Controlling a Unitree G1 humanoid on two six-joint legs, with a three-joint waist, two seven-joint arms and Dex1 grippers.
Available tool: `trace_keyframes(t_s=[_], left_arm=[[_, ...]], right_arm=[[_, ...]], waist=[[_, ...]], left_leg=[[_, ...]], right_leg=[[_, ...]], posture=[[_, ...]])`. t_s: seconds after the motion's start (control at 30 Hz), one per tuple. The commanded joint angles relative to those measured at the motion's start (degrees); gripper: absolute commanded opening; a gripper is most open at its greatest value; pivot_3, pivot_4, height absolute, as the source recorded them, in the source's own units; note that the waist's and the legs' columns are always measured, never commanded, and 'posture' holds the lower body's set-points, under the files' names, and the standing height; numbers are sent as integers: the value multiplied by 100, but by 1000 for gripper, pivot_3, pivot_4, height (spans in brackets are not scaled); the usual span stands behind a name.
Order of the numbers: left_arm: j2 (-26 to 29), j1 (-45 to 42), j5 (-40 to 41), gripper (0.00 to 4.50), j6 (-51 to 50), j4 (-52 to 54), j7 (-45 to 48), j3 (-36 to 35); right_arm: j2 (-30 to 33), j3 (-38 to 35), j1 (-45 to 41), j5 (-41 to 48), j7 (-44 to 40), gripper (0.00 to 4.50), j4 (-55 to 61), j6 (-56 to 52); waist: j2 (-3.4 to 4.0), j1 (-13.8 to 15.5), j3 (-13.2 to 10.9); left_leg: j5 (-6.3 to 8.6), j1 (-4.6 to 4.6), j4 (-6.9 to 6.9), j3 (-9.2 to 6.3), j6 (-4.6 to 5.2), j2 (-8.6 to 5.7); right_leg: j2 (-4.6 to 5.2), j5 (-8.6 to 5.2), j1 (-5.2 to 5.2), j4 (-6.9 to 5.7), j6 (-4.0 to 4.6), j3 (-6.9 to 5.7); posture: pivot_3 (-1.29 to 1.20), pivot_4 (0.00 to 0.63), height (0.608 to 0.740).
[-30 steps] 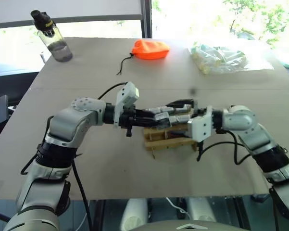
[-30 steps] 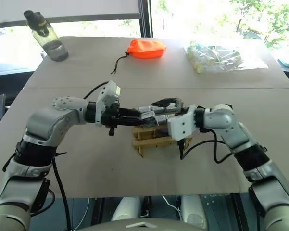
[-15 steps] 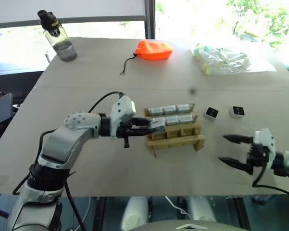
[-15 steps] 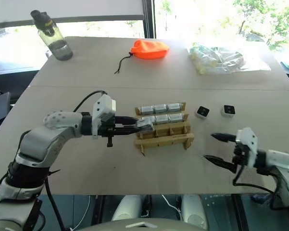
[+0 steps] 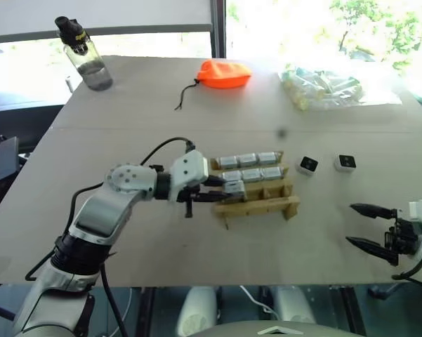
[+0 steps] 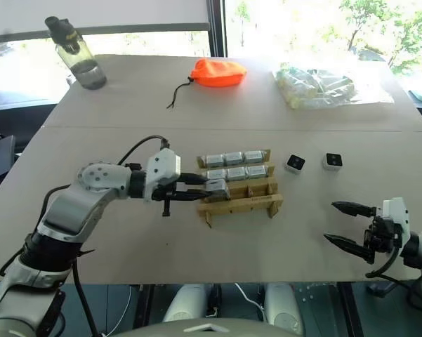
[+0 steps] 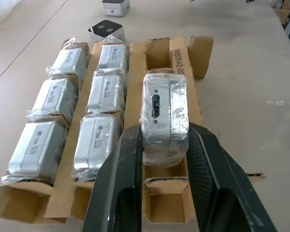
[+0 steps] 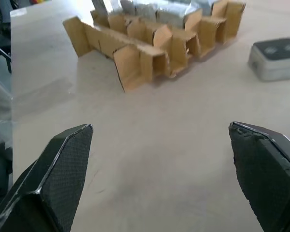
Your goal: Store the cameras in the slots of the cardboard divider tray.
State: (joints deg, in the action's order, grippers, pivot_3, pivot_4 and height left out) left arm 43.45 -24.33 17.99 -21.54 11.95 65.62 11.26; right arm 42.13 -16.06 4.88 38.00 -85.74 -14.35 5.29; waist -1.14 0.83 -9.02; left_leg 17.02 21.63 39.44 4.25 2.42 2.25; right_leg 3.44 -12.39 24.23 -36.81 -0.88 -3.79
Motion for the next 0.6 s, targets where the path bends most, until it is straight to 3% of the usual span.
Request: trace_keyframes(t_s=[0.03,0.37,0.6], left_arm=[[154,-13,-177,711,140,-105,113,-15],[98,1,-430,711,-30,-70,121,378],[-106,150,-683,711,-208,25,-130,673]], right_arm=[[-108,-298,-12,346,-315,4479,201,17],[-138,-275,-158,433,-493,4479,297,-48],[-140,-254,-294,360,-556,4479,166,-6]], waist=[[1,1,1],[16,-1,12],[15,6,12]], left_leg=[[0,-1,0,-1,0,1],[0,-12,0,3,0,2],[16,-74,-6,7,26,1]], right_leg=[[0,0,0,0,0,0],[0,0,-8,-3,0,2],[5,-3,-66,-2,-1,7]], posture=[[0,150,726],[0,150,726],[0,150,726]])
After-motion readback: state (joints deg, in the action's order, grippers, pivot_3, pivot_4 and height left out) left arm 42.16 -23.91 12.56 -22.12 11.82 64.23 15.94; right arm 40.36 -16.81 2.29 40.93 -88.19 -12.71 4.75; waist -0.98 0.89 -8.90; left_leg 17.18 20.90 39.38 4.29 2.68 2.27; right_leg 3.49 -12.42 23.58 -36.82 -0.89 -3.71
